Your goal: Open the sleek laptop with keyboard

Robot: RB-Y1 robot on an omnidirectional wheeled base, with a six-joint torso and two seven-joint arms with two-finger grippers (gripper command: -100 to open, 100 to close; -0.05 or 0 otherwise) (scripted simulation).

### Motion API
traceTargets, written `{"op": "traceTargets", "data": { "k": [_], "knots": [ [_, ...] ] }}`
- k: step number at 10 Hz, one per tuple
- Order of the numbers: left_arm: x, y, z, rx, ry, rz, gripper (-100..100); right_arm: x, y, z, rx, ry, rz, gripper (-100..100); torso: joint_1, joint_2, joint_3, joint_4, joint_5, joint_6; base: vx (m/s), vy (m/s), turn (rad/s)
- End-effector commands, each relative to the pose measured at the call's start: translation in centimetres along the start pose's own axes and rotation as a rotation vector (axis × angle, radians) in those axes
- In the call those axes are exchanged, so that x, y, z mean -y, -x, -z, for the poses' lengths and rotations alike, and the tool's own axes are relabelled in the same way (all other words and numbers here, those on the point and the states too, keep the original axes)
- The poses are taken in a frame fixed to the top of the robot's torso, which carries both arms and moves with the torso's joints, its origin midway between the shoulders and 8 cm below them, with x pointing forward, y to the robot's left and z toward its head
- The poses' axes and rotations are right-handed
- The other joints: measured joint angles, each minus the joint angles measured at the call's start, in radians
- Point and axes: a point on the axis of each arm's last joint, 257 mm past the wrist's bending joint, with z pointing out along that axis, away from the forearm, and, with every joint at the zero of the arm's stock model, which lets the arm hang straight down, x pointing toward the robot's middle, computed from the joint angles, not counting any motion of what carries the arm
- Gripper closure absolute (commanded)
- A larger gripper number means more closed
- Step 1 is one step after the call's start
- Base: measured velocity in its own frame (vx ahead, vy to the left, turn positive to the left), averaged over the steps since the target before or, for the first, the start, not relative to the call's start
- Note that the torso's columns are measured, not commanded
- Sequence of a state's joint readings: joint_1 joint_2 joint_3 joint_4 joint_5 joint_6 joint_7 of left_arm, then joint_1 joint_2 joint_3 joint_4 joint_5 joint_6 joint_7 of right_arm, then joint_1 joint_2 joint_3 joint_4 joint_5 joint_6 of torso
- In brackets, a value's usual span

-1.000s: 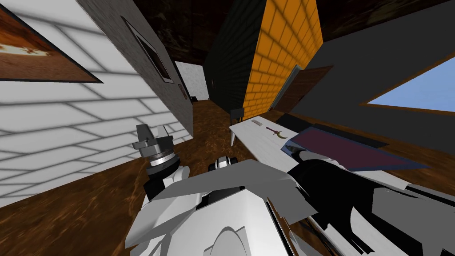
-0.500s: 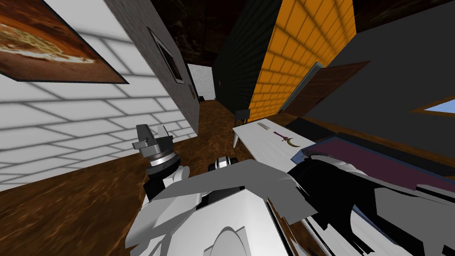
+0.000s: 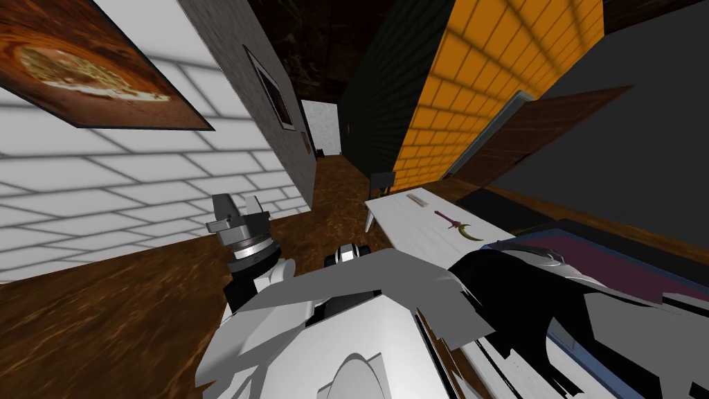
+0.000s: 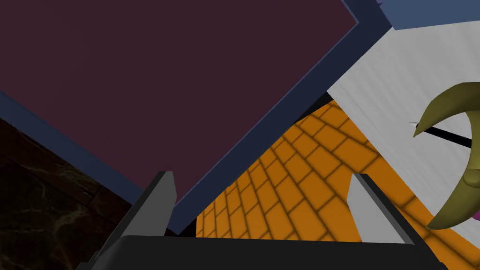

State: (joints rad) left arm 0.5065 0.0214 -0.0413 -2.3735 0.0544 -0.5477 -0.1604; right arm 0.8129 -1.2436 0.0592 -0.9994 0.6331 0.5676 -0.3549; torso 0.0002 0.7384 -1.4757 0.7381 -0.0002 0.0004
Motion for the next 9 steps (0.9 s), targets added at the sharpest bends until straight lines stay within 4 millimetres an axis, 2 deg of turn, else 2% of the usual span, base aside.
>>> {"op": "traceTargets", "data": {
  "k": [1, 3, 4, 5, 6, 7, 8, 9],
  "knots": [
    [0.0, 0.0, 0.0, 0.000, 0.000, 0.000, 0, 2.9, -0.7, 0.1, 0.006, -0.068, 0.054, -100, -0.001, -0.001, 0.000, 0.000, 0.000, -0.001, 0.029, -0.042, 0.082],
    [0.0, 0.0, 0.0, 0.000, 0.000, 0.000, 0, 7.4, -1.6, 0.3, 0.012, -0.161, 0.135, -100, 0.000, 0.000, 0.000, 0.000, 0.000, 0.000, 0.030, -0.050, 0.159],
    [0.0, 0.0, 0.0, 0.000, 0.000, 0.000, 0, 6.7, -1.5, 0.4, 0.015, -0.148, 0.129, -100, -0.001, -0.001, -0.001, 0.000, 0.000, -0.001, 0.028, -0.053, 0.079],
    [0.0, 0.0, 0.0, 0.000, 0.000, 0.000, 0, 7.4, -1.6, 0.3, 0.012, -0.161, 0.135, -100, -0.001, -0.001, 0.000, 0.000, 0.000, 0.000, 0.018, -0.020, -0.017],
    [0.0, 0.0, 0.0, 0.000, 0.000, 0.000, 0, 10.5, -2.2, 0.8, 0.017, -0.226, 0.195, -100, 0.001, 0.000, 0.000, 0.000, 0.000, 0.000, 0.032, -0.040, 0.159],
    [0.0, 0.0, 0.0, 0.000, 0.000, 0.000, 0, 10.5, -2.2, 0.8, 0.017, -0.226, 0.195, -100, 0.000, 0.000, -0.001, 0.000, 0.001, -0.001, 0.025, -0.057, 0.119],
    [0.0, 0.0, 0.0, 0.000, 0.000, 0.000, 0, 12.3, -2.5, 1.1, 0.019, -0.262, 0.231, -100, -0.001, -0.001, 0.000, 0.000, 0.000, -0.001, 0.027, -0.050, 0.104],
    [0.0, 0.0, 0.0, 0.000, 0.000, 0.000, 0, 11.5, -2.3, 1.0, 0.017, -0.241, 0.211, -100, -0.001, -0.001, 0.000, 0.000, 0.000, 0.000, 0.014, -0.022, 0.014]
  ]
}}
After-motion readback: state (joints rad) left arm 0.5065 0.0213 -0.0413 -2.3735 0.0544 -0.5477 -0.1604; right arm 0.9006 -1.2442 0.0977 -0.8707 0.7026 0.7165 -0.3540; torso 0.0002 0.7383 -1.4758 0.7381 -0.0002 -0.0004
